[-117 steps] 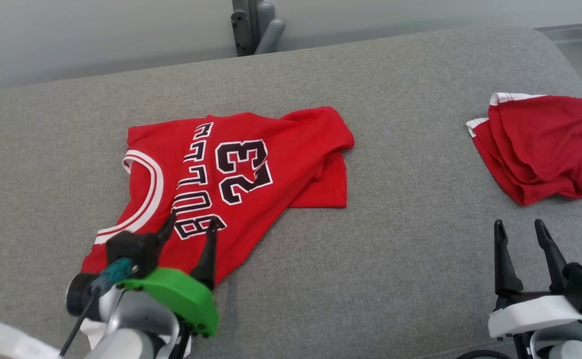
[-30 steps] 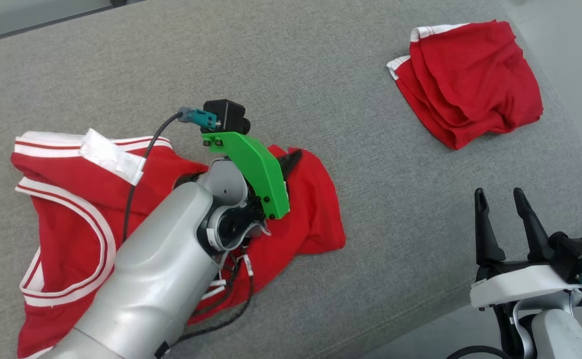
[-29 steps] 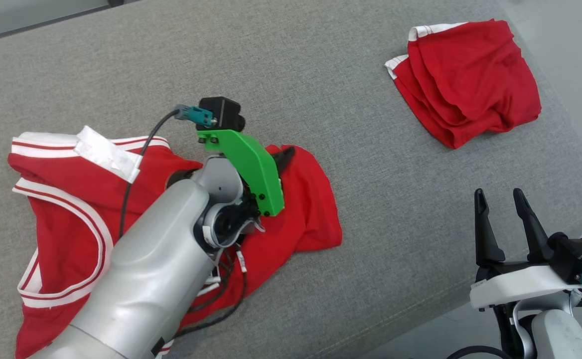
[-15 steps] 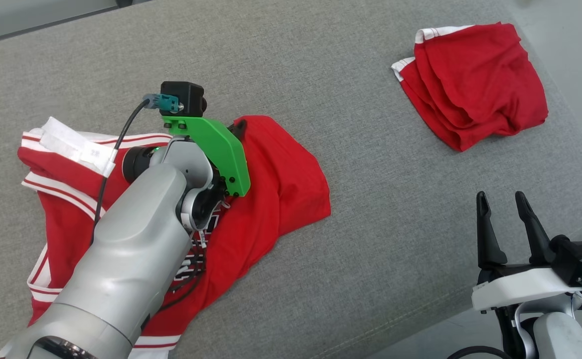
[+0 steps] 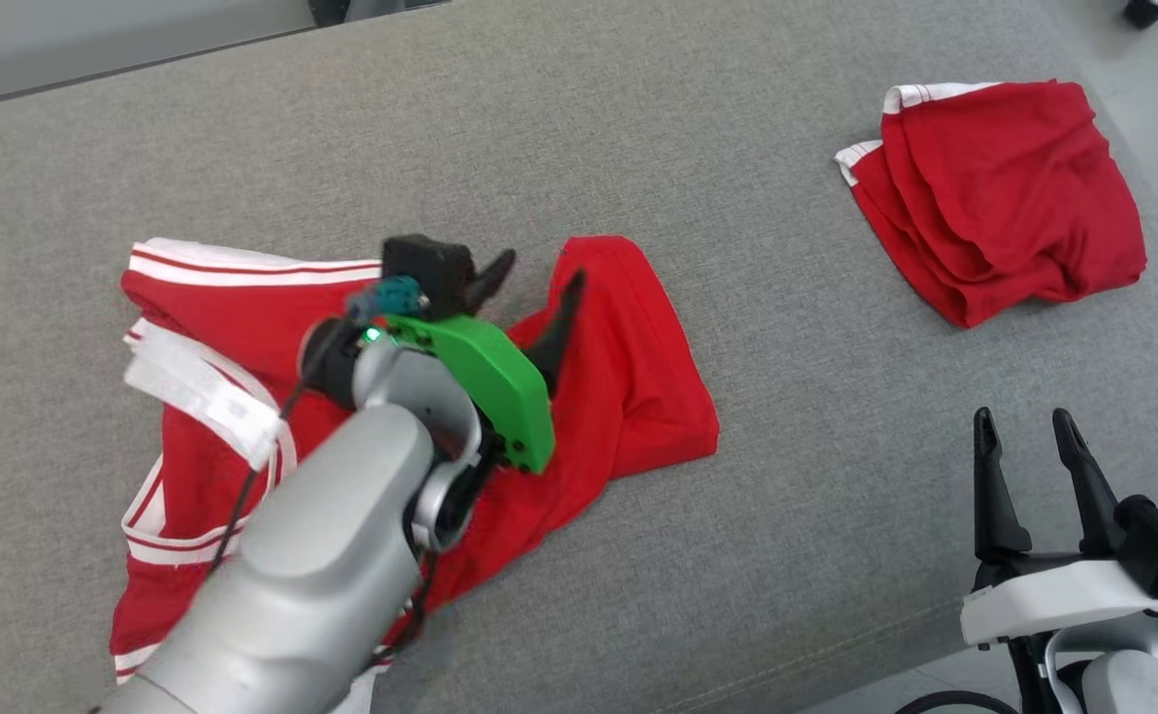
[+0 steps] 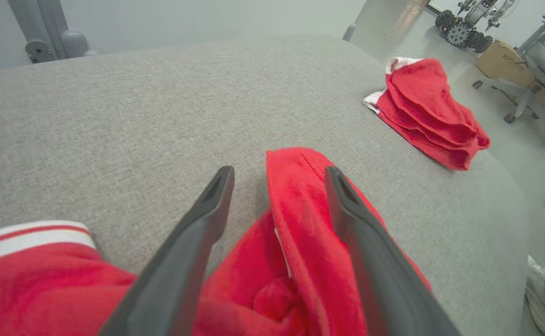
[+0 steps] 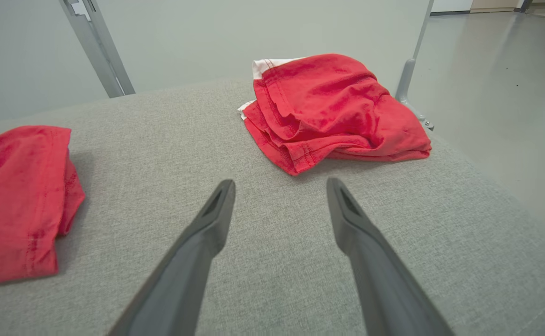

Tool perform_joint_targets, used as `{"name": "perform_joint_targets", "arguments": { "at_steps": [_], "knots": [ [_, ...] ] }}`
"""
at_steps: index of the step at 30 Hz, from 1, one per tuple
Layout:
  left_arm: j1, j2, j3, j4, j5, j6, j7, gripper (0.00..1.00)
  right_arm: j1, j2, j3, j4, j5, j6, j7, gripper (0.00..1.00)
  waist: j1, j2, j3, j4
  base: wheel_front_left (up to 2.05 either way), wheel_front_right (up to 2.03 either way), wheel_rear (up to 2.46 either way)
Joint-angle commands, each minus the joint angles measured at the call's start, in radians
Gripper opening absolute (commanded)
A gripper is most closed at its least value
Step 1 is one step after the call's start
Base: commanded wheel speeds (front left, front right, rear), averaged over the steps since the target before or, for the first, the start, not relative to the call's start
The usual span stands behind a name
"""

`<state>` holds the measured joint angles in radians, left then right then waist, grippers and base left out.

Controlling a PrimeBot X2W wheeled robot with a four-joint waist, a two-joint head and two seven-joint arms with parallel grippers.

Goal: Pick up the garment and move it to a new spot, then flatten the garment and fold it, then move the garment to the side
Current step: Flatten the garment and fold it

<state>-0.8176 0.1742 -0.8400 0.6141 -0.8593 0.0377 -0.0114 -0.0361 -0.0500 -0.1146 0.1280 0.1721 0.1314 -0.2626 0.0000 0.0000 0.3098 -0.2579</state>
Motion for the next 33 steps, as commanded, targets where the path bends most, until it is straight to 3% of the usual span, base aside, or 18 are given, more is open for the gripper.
{"name": "perform_joint_targets", "arguments": {
  "at_steps": [1,6,9,14,20,25,33],
  "knots": [
    [0.051,0.002,-0.027,-0.07,0.019,0.01,0.004,1.0,0.016,-0.001,-0.004,-0.004,-0.009,-0.002,-0.003,1.0,0.0,0.0,-0.016,0.023,0.0,0.0,0.0],
    [0.139,-0.025,-0.127,-0.267,0.038,0.028,0.071,1.0,0.017,-0.001,0.005,-0.003,-0.014,-0.002,-0.003,1.0,0.0,0.0,-0.014,0.048,0.0,0.0,0.0],
    [0.153,-0.035,-0.178,-0.3,0.065,0.047,0.108,1.0,-0.004,-0.001,0.016,0.0,-0.009,-0.002,-0.003,1.0,0.0,0.0,-0.007,0.048,0.0,0.0,0.0],
    [0.153,-0.055,-0.235,-0.241,0.089,0.048,0.153,1.0,-0.021,-0.002,0.033,0.006,0.003,-0.002,-0.003,1.0,0.0,0.0,0.002,0.027,0.0,0.0,0.0],
    [0.139,-0.032,-0.266,-0.143,0.128,0.063,0.152,1.0,-0.007,-0.002,0.024,0.013,0.023,-0.002,-0.003,1.0,0.0,0.0,0.003,-0.003,0.0,0.0,0.0],
    [0.188,0.056,-0.268,-0.181,0.146,0.094,0.131,1.0,0.015,-0.002,0.005,0.012,0.029,-0.002,-0.003,1.0,0.0,0.0,-0.004,-0.008,0.0,0.0,0.0],
    [0.234,0.175,-0.243,-0.373,0.155,0.165,0.135,1.0,0.017,-0.001,-0.008,0.009,0.02,-0.002,-0.003,1.0,0.0,0.0,-0.015,0.028,0.0,0.0,0.0]
  ]
}}
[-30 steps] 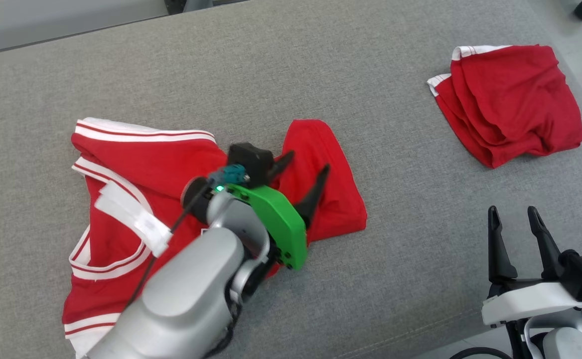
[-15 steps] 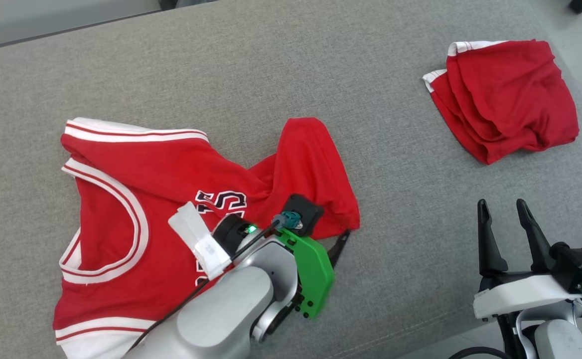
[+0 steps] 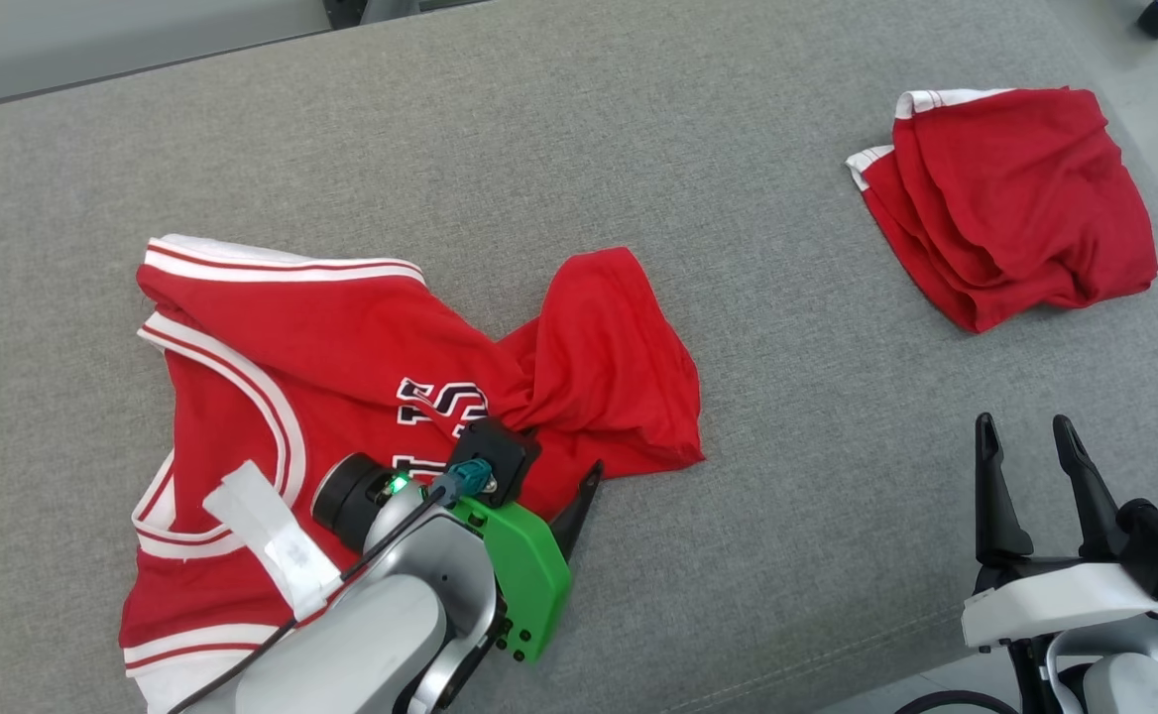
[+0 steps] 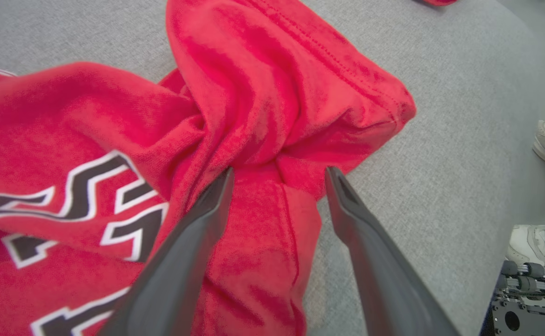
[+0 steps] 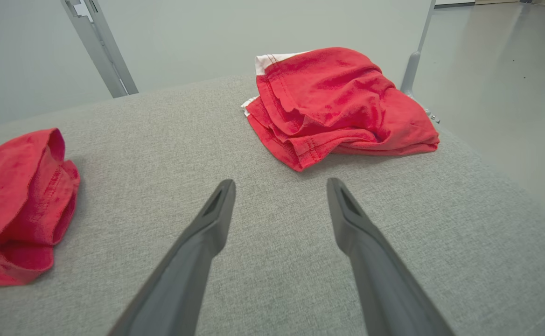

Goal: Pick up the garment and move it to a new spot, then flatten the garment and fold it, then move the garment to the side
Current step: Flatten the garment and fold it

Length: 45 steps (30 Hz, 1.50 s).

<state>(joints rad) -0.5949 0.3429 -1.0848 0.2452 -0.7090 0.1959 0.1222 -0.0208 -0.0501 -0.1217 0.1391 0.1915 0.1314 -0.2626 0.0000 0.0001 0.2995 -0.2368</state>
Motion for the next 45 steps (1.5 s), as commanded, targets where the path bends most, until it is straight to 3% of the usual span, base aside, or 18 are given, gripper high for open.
{"name": "perform_joint_targets", "arguments": {
  "at_steps": [1,8,13,14,16,17,18,21,26,31,39,45],
  "knots": [
    [0.018,0.018,0.001,-0.029,0.008,0.016,0.007,1.0,0.0,-0.001,-0.001,-0.003,-0.002,-0.002,-0.003,1.0,0.0,-0.0001,-0.006,0.01,0.0,0.0,0.0],
    [0.073,0.077,-0.009,-0.141,-0.001,0.06,0.039,1.0,0.002,-0.001,-0.007,-0.007,-0.009,-0.002,-0.003,1.0,0.0,-0.0001,-0.013,0.026,0.0,0.0,0.0],
    [0.084,0.088,-0.032,-0.138,0.01,0.06,0.054,1.0,0.001,-0.001,-0.005,-0.007,-0.012,-0.002,-0.003,1.0,0.0,-0.0001,-0.009,0.033,0.0,0.0,0.0],
    [0.08,0.09,-0.04,-0.125,0.015,0.054,0.061,0.94,0.0,-0.001,-0.004,-0.007,-0.011,-0.002,-0.003,1.0,0.0,-0.0001,-0.008,0.034,0.0,0.0,0.0],
    [0.08,0.082,-0.045,-0.101,0.008,0.045,0.062,0.46,-0.005,-0.001,-0.002,-0.005,-0.011,-0.002,-0.003,1.0,0.0,-0.0001,-0.006,0.033,0.0,0.0,0.0],
    [0.076,0.082,-0.051,-0.083,0.015,0.042,0.062,0.33,-0.007,-0.001,-0.001,-0.005,-0.011,-0.002,-0.003,1.0,0.0,-0.0001,-0.006,0.033,0.0,0.0,0.0],
    [0.074,0.08,-0.052,-0.068,0.014,0.039,0.058,0.22,-0.008,-0.001,0.0,-0.004,-0.011,-0.002,-0.003,1.0,0.0,-0.0001,-0.006,0.032,0.0,0.0,0.0],
    [0.067,0.074,-0.057,-0.018,0.018,0.029,0.049,0.0,-0.012,-0.001,0.001,-0.004,-0.012,-0.002,-0.003,1.0,0.0,-0.0001,-0.007,0.029,0.0,0.0,0.0],
    [0.059,0.068,-0.029,0.009,-0.008,0.021,0.022,0.0,-0.003,-0.001,-0.002,-0.005,-0.012,-0.002,-0.003,1.0,0.0,-0.0001,-0.012,0.026,0.0,0.0,0.0],
    [0.061,0.083,0.05,-0.102,-0.072,0.041,-0.008,0.0,0.007,-0.001,-0.008,-0.007,-0.009,-0.002,-0.003,1.0,0.0,-0.0001,-0.018,0.024,0.0,0.0,0.0],
    [0.055,0.201,0.163,-0.469,-0.128,0.112,0.029,0.0,0.02,-0.001,-0.014,-0.008,-0.017,-0.002,-0.003,1.0,0.0,-0.0001,-0.031,0.037,0.0,0.0,0.0],
    [0.053,0.251,0.199,-0.646,-0.144,0.156,0.066,0.0,0.018,-0.001,-0.008,-0.006,-0.019,-0.002,-0.003,1.0,0.0,-0.0001,-0.038,0.04,0.0,0.0,0.0]
  ]
}}
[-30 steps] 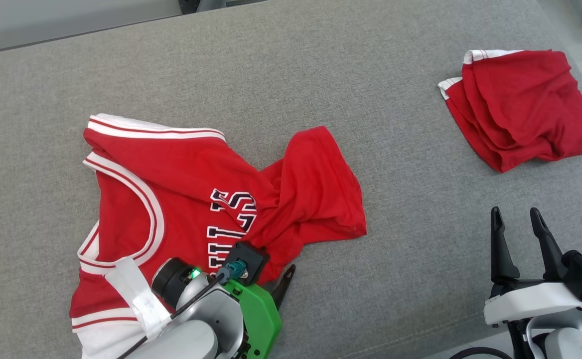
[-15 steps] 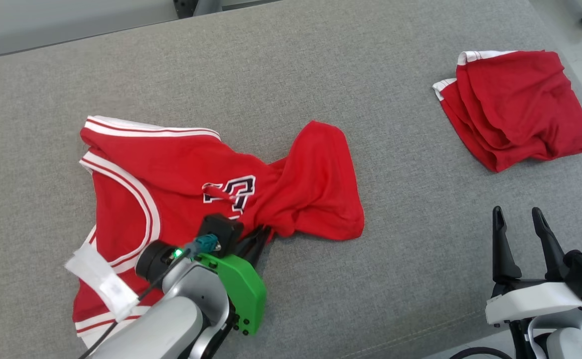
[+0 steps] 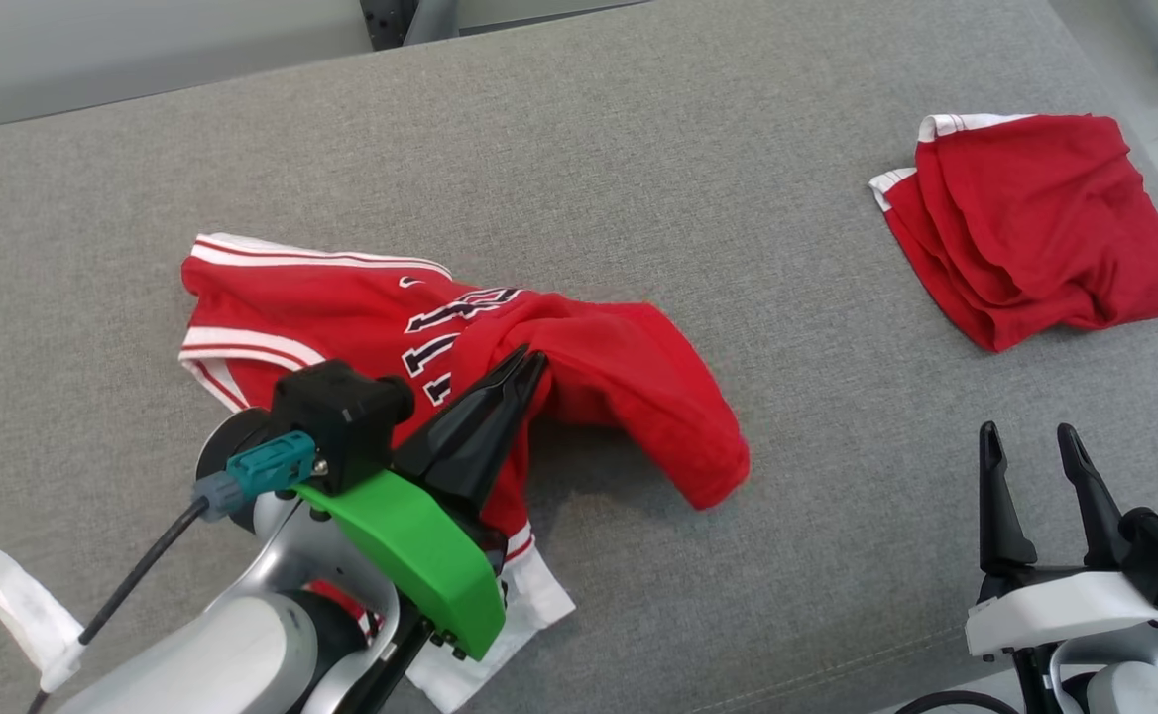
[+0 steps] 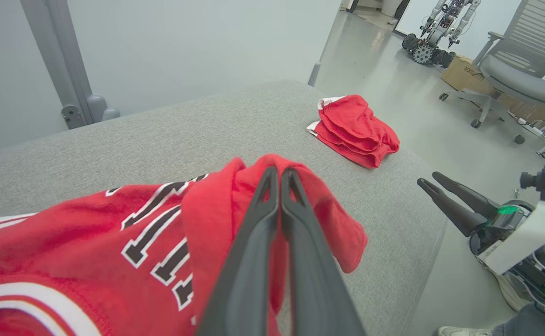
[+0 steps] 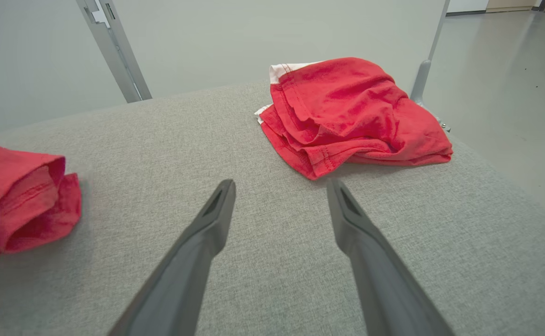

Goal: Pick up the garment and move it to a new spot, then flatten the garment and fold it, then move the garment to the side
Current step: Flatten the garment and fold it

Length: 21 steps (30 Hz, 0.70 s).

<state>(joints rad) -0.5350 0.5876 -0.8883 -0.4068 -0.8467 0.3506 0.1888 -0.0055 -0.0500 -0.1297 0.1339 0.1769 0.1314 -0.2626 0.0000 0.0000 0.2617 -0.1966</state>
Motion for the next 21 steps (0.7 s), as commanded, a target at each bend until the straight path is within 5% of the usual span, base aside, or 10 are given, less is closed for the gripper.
{"name": "perform_joint_targets", "arguments": {
  "at_steps": [1,6,12,16,18,21],
  "knots": [
    [-0.003,0.013,0.004,-0.007,-0.006,0.006,0.004,0.0,0.002,-0.001,0.001,0.0,-0.004,-0.002,-0.003,1.0,0.0,0.0,-0.001,-0.001,0.0,0.0,0.0],
    [0.046,0.014,-0.011,0.014,-0.015,0.025,0.009,0.0,-0.003,-0.002,0.005,-0.003,-0.002,-0.002,-0.003,1.0,0.0,0.0,0.009,-0.008,0.0,0.0,0.0],
    [0.091,-0.032,-0.077,0.218,-0.012,-0.011,-0.009,0.03,-0.009,-0.001,0.003,0.002,0.002,-0.002,-0.003,1.0,0.0,0.0,0.024,-0.01,0.0,0.0,0.0],
    [0.06,-0.07,-0.097,0.419,0.036,-0.009,-0.052,0.42,-0.016,-0.002,0.01,0.006,0.0,-0.002,-0.003,1.0,0.0,0.0,0.025,-0.013,0.0,0.0,0.0],
    [0.042,-0.083,-0.1,0.492,0.054,-0.002,-0.062,1.0,-0.019,-0.001,0.014,0.006,-0.002,-0.002,-0.003,1.0,0.0,0.0,0.024,-0.016,0.0,0.0,0.0],
    [0.023,-0.099,-0.109,0.53,0.064,-0.007,-0.053,1.0,-0.016,-0.002,0.013,0.004,-0.004,-0.002,-0.003,1.0,0.0,0.0,0.02,-0.021,0.0,0.0,0.0]
  ]
}}
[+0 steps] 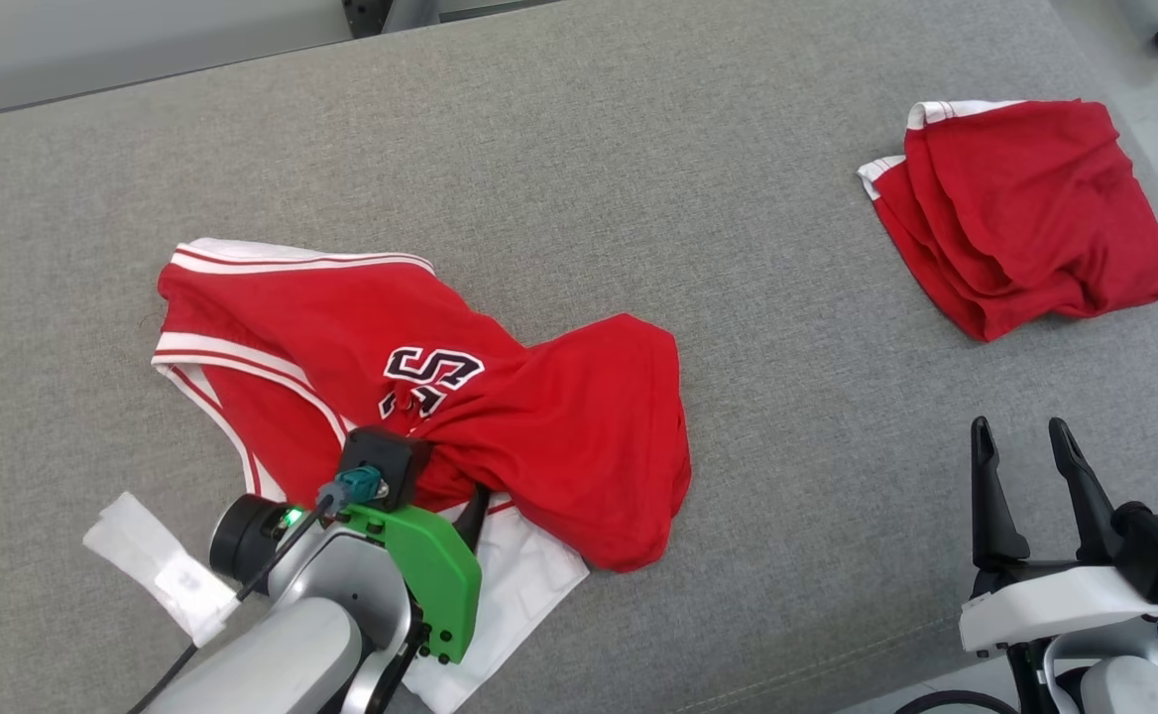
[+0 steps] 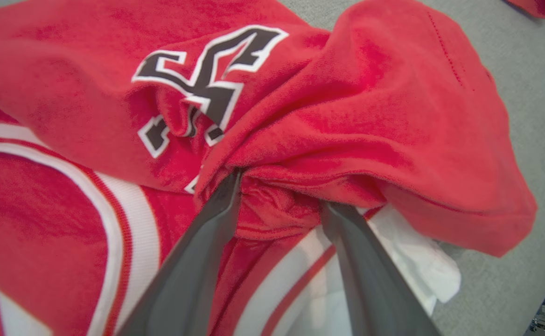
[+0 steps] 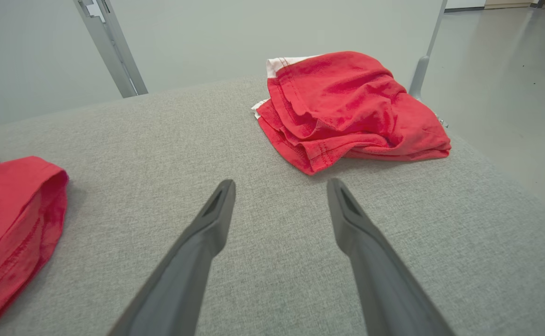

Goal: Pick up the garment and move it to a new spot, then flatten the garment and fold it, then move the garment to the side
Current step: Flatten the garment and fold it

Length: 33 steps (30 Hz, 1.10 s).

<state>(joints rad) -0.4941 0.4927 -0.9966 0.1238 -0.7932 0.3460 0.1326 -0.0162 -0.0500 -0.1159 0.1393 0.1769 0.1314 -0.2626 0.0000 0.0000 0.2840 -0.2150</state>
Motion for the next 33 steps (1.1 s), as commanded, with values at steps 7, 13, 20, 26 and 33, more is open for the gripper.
{"name": "perform_joint_targets", "arguments": {
  "at_steps": [7,13,20,26,33],
  "knots": [
    [-0.067,0.082,-0.061,-0.193,0.08,0.017,0.127,1.0,0.016,-0.002,-0.011,-0.001,0.0,-0.002,-0.003,1.0,0.0,0.0,-0.012,-0.01,0.0,0.0,0.0],
    [-0.088,0.158,-0.115,-0.453,0.144,0.048,0.241,1.0,0.023,-0.002,-0.011,0.0,0.007,-0.002,-0.003,1.0,0.0,0.0,-0.02,-0.017,0.0,0.0,0.0],
    [-0.13,0.06,-0.188,-0.442,0.152,-0.018,0.277,1.0,0.0,-0.002,-0.002,0.002,0.011,-0.002,-0.003,1.0,0.0,0.0,-0.013,-0.024,0.0,0.0,0.0],
    [-0.184,-0.03,-0.255,-0.187,0.209,-0.139,0.31,1.0,-0.007,-0.002,0.009,0.01,0.025,-0.002,-0.003,1.0,0.0,0.0,-0.012,-0.054,0.0,0.0,0.0],
    [-0.183,-0.078,-0.274,-0.011,0.241,-0.214,0.313,0.76,0.009,-0.001,0.002,0.016,0.034,-0.002,-0.003,1.0,0.0,0.0,-0.021,-0.073,0.0,0.0,0.0]
  ]
}}
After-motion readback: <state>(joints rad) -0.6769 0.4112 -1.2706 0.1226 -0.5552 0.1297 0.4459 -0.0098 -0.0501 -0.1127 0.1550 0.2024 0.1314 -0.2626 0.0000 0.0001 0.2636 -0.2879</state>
